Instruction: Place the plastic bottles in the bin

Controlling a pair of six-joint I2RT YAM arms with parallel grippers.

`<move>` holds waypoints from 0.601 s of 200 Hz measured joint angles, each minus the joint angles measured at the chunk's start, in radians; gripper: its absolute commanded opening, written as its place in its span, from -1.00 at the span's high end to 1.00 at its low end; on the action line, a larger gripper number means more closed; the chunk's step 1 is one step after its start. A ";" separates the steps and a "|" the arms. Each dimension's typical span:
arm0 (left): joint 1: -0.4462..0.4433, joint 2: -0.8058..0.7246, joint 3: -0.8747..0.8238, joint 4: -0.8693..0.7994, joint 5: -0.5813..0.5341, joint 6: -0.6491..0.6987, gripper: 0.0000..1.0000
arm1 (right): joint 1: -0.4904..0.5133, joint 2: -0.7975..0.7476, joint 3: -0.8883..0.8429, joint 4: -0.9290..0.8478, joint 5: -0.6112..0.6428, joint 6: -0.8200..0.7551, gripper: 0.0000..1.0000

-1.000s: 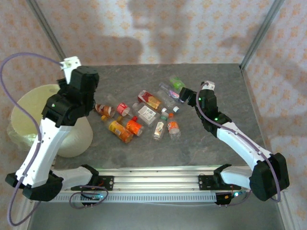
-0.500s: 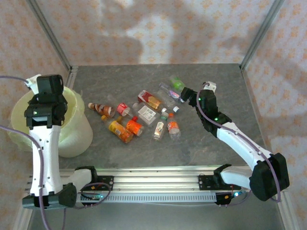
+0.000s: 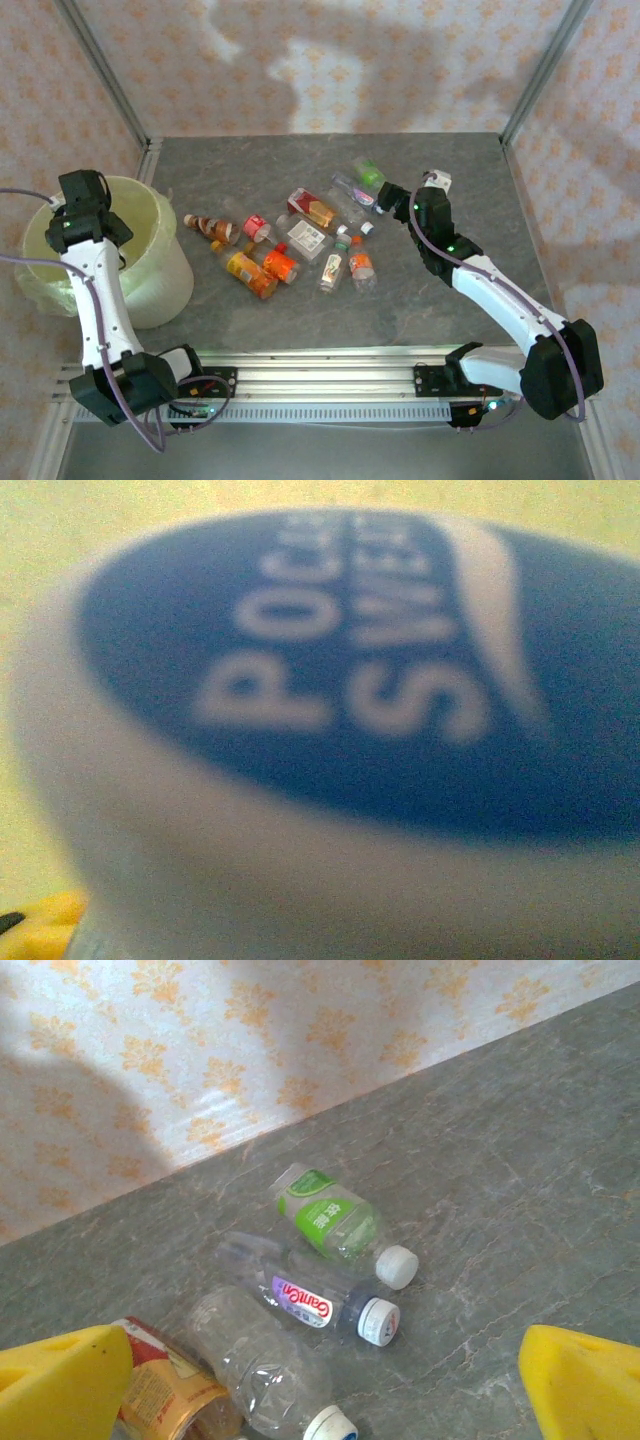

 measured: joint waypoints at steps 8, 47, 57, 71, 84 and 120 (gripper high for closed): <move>0.001 0.008 -0.013 0.000 0.013 0.000 -0.28 | 0.000 0.000 0.000 0.000 0.013 0.004 -0.98; 0.001 0.043 -0.039 0.001 0.069 -0.008 -0.31 | 0.000 -0.016 -0.042 0.019 0.044 0.018 -0.98; 0.001 0.050 -0.039 0.001 0.082 -0.008 -0.33 | 0.000 -0.016 -0.043 0.019 0.044 0.018 -0.98; 0.001 0.055 -0.042 0.003 0.101 -0.008 -0.35 | 0.000 -0.016 -0.043 0.022 0.043 0.018 -0.99; 0.001 0.055 -0.048 0.003 0.113 -0.008 -0.38 | 0.000 -0.015 -0.043 0.023 0.043 0.017 -0.98; 0.001 0.055 -0.058 0.004 0.128 -0.012 -0.51 | 0.000 -0.002 -0.043 0.023 0.039 0.018 -0.98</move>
